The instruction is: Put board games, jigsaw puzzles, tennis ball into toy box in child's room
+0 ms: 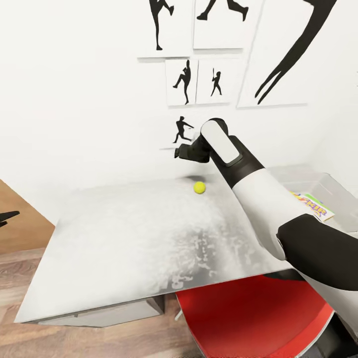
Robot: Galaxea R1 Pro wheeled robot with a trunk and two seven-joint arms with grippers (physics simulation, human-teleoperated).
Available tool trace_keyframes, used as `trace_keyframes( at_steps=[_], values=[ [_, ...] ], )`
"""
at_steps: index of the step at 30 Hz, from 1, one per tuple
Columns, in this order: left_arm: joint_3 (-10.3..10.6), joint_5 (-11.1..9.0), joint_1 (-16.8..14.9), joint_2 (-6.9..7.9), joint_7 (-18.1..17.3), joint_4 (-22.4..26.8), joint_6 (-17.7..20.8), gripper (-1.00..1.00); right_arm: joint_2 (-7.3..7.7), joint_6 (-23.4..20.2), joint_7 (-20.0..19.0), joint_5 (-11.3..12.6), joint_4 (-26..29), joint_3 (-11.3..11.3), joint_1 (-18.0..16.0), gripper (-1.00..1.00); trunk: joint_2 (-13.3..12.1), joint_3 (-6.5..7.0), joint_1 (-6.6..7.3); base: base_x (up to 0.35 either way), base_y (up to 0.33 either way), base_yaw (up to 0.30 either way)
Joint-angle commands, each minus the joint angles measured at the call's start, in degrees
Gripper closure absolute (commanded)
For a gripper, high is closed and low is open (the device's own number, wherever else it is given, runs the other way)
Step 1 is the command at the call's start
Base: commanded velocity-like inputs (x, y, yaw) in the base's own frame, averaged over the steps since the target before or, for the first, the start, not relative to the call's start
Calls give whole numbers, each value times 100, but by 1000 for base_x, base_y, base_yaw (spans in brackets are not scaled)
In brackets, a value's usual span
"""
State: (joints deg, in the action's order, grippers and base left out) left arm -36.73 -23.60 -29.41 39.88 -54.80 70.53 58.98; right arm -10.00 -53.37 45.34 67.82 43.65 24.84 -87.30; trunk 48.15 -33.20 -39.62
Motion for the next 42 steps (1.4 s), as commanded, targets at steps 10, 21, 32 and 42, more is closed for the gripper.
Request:
trace_keyframes(
  at_steps=[10,21,32,42],
  values=[
    [-48,8,-3,3,-39,5,11,-100,0,-91,62,62,288,32,-7,-100,5,-61,-1,0,0,-35],
    [-50,-1,-3,2,-40,5,8,-100,0,-94,61,44,319,28,-7,-100,5,-153,-1,0,0,-1],
    [-17,13,-9,62,-43,148,51,-100,0,-88,39,26,294,25,-7,-100,5,-256,-1,0,0,0],
    [13,-141,-12,1854,-60,539,102,-100,0,-74,52,-38,298,86,-7,-100,5,-350,-1,0,0,0]
  ],
)
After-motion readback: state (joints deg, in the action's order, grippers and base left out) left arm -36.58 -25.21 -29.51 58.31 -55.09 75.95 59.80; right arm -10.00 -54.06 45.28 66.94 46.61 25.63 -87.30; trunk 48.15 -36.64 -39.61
